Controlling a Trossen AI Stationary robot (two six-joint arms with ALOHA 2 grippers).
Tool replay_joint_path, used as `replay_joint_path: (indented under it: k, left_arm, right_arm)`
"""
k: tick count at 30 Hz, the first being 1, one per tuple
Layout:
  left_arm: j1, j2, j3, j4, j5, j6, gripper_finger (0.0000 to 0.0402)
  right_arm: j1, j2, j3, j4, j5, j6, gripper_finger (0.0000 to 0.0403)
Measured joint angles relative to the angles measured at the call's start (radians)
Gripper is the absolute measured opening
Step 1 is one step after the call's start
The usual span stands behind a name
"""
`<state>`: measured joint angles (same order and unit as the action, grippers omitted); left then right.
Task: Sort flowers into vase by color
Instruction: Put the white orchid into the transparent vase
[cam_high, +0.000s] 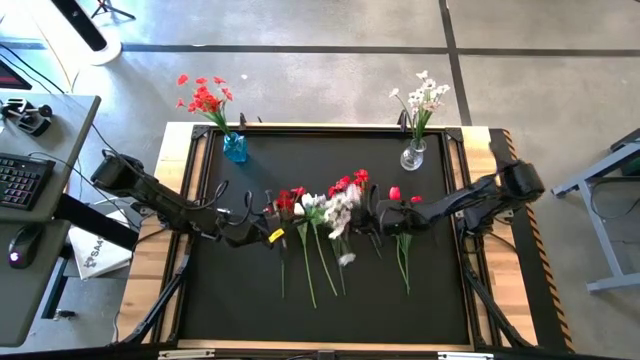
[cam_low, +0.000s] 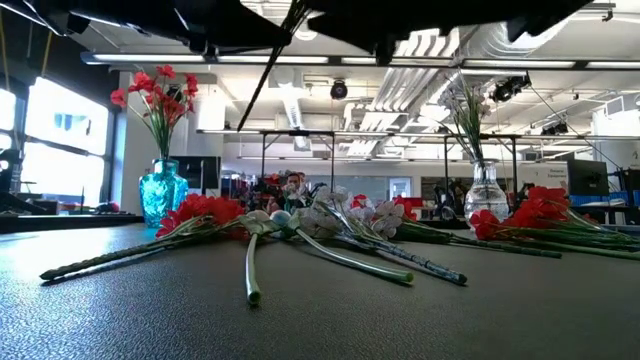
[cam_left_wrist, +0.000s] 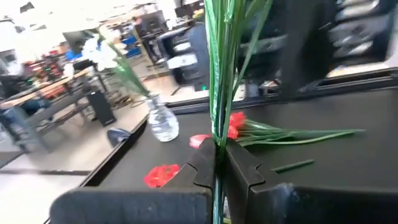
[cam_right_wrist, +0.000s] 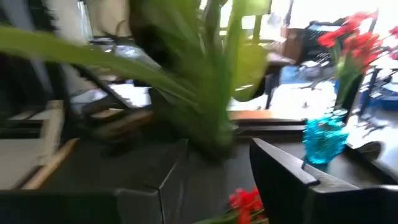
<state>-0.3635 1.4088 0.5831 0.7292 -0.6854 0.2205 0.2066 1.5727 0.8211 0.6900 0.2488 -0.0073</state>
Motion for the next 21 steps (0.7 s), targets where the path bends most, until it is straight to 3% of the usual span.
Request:
replay_joint_path:
  k: [5, 10, 15, 21]
  left_arm:
    - [0.014, 0.0, 0.0, -0.013, -0.003, -0.023, 0.0001]
    - [0.03, 0.0, 0.0, -0.011, 0.001, -0.036, 0.0001]
    - [0.033, 0.0, 0.0, -0.01, 0.021, -0.052, 0.0001]
    - [0.032, -0.001, 0.0, -0.009, 0.024, -0.06, 0.0001]
  right_arm:
    - [-0.002, -0.075, 0.0, -0.101, -0.039, 0.052, 0.0225]
    - [-0.007, -0.034, -0.002, -0.057, 0.068, 0.061, 0.0263]
    - [-0.009, 0.04, -0.003, 0.14, 0.072, 0.03, 0.0253]
    - [-0.019, 0.068, -0.003, 0.23, 0.073, 0.026, 0.0198]
